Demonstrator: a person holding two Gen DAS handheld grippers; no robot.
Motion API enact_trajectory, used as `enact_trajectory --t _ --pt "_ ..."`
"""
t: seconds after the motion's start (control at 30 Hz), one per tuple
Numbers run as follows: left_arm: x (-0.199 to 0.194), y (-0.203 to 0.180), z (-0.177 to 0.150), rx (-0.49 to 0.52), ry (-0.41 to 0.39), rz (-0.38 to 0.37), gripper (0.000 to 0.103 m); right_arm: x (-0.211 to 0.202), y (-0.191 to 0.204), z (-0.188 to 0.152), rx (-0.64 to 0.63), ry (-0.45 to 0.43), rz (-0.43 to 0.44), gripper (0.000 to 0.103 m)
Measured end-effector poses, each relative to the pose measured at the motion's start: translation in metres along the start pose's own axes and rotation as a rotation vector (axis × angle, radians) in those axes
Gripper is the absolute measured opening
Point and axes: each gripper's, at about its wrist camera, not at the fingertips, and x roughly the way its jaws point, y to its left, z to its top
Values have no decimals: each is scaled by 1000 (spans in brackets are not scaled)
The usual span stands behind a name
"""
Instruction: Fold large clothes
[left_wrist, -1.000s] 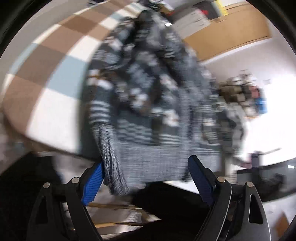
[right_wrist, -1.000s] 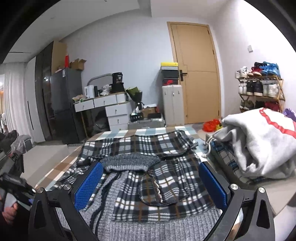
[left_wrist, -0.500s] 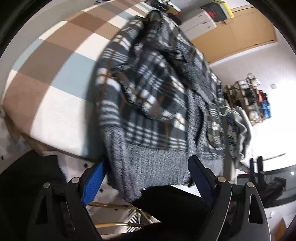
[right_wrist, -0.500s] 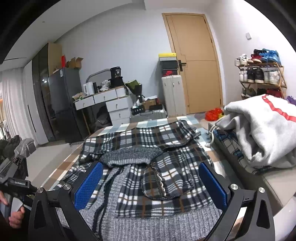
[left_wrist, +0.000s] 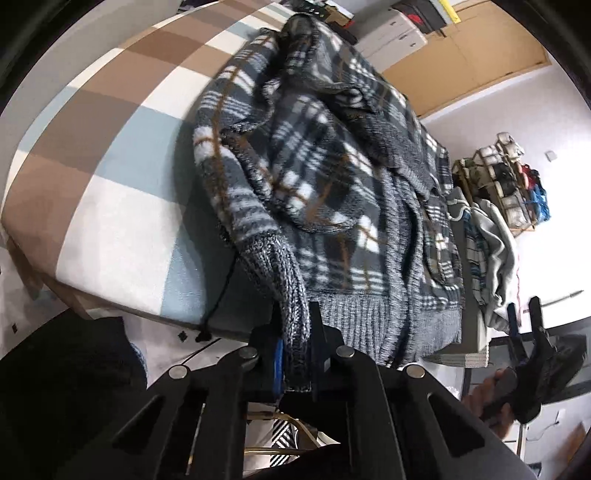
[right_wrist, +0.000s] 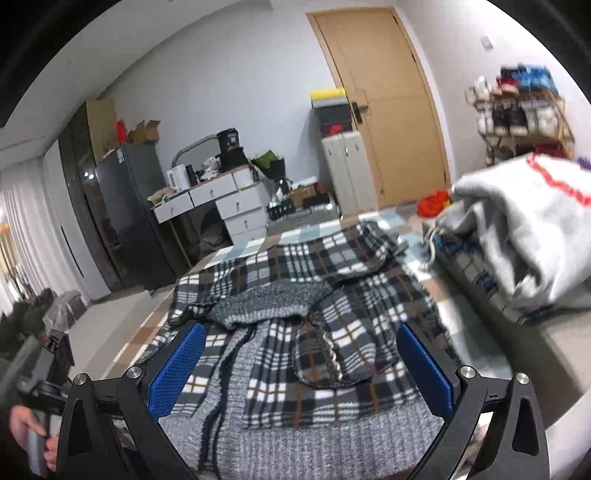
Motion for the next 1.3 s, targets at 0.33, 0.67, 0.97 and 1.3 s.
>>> enact_trajectory --t 0.33,0.67,0.97,1.3 --pt "-18 -17 31 13 38 -214 3 14 -41 -2 231 137 76 103" --pt "-5 -15 45 128 40 -311 3 7 -97 1 313 395 9 103" --pt "-12 3 48 92 68 -363 3 35 -130 -23 409 552 -100 103" --pt "-8 5 47 96 83 -324 3 53 -127 -30 421 604 -43 98"
